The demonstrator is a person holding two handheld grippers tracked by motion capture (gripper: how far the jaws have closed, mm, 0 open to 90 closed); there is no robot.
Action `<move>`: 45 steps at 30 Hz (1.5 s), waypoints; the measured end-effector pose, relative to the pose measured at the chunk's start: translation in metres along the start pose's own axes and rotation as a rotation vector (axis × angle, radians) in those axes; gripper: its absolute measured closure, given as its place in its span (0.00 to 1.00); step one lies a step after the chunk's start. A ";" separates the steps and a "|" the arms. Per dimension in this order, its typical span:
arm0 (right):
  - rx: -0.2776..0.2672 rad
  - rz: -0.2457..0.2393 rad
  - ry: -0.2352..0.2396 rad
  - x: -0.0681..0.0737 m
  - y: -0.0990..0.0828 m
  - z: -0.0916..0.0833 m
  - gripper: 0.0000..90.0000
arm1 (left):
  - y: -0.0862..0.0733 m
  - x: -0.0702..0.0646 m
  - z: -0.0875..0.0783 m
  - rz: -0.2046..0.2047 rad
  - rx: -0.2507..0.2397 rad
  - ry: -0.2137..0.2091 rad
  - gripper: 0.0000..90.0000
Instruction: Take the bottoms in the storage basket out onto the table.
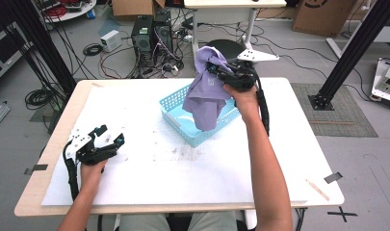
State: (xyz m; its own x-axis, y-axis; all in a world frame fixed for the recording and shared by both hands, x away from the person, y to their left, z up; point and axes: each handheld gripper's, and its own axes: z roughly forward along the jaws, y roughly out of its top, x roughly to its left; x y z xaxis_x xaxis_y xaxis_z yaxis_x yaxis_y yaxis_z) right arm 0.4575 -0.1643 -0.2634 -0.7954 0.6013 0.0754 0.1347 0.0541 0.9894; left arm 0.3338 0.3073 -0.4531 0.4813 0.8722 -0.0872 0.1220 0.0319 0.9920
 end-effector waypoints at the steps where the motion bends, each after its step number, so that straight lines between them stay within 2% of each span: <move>1: 0.000 0.000 0.000 0.000 0.000 0.000 0.92 | 0.000 0.000 0.000 0.000 0.000 0.000 0.18; 4: -0.007 -0.031 0.007 0.006 0.007 -0.012 0.92 | 0.000 0.000 0.000 0.002 0.002 -0.001 0.18; 6: -0.015 -0.034 0.010 0.008 0.008 -0.016 0.92 | 0.000 0.000 0.000 0.003 0.002 -0.001 0.18; 8: -0.037 -0.045 0.017 0.012 0.011 -0.025 0.92 | 0.000 0.000 0.000 0.003 0.002 -0.001 0.18; 9: -0.049 -0.059 0.021 0.017 0.014 -0.035 0.92 | 0.000 0.000 0.000 0.003 0.002 -0.001 0.18; 10: -0.049 -0.059 0.021 0.017 0.014 -0.035 0.92 | 0.000 0.000 0.000 0.002 0.002 -0.001 0.18; 11: -0.050 -0.073 0.028 0.022 0.016 -0.045 0.92 | 0.000 0.000 0.000 0.003 0.001 -0.001 0.18; 15: -0.038 -0.078 0.033 0.026 0.015 -0.057 0.92 | 0.000 0.000 0.000 0.002 0.000 -0.002 0.18; 18: -0.015 -0.088 0.035 0.029 0.005 -0.075 0.92 | 0.000 0.000 0.000 0.001 0.001 -0.002 0.18; 19: -0.015 -0.088 0.035 0.029 0.005 -0.075 0.92 | 0.000 0.000 0.000 0.002 0.001 -0.002 0.18; 24: 0.012 -0.056 0.037 0.028 -0.018 -0.101 0.91 | 0.000 0.000 0.000 0.007 0.002 -0.002 0.18; 26: 0.018 -0.030 0.040 0.027 -0.039 -0.119 0.90 | 0.000 0.000 0.000 0.009 0.003 -0.001 0.18; 28: 0.028 -0.023 0.039 0.027 -0.044 -0.122 0.90 | 0.000 0.000 0.000 0.012 0.004 -0.002 0.18; 30: 0.072 -0.005 0.007 0.025 -0.067 -0.135 0.90 | 0.000 -0.001 0.000 0.011 0.003 -0.002 0.18; 31: 0.072 -0.005 0.007 0.025 -0.067 -0.135 0.90 | 0.000 -0.001 0.000 0.010 0.003 -0.001 0.18; 32: 0.107 -0.001 -0.021 0.024 -0.083 -0.140 0.89 | 0.000 0.000 0.000 0.011 0.004 -0.003 0.18; 33: 0.107 -0.001 -0.021 0.024 -0.083 -0.140 0.89 | 0.000 0.000 0.000 0.010 0.004 -0.001 0.18; 36: 0.180 0.012 -0.074 0.020 -0.109 -0.142 0.86 | 0.000 -0.001 0.000 0.015 0.005 0.000 0.18; 38: 0.207 0.030 -0.099 0.017 -0.124 -0.141 0.86 | 0.000 -0.001 0.000 0.014 0.005 0.003 0.18; 42: 0.288 0.020 -0.156 0.010 -0.149 -0.133 0.84 | 0.000 -0.001 0.000 0.015 0.006 0.003 0.18; 43: 0.311 0.025 -0.183 0.008 -0.158 -0.130 0.81 | 0.000 -0.001 0.000 0.014 0.006 0.001 0.18; 44: 0.311 0.025 -0.183 0.008 -0.158 -0.130 0.81 | 0.000 -0.001 0.000 0.014 0.006 0.001 0.18; 45: 0.319 0.043 -0.203 0.006 -0.164 -0.128 0.76 | 0.000 -0.001 0.000 0.015 0.007 0.001 0.18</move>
State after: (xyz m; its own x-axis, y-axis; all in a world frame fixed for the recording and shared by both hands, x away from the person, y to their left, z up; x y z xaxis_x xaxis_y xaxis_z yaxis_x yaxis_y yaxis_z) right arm 0.3550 -0.2715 -0.4089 -0.6558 0.7527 0.0585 0.3681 0.2512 0.8952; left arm 0.3333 0.3062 -0.4528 0.4827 0.8728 -0.0723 0.1208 0.0154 0.9926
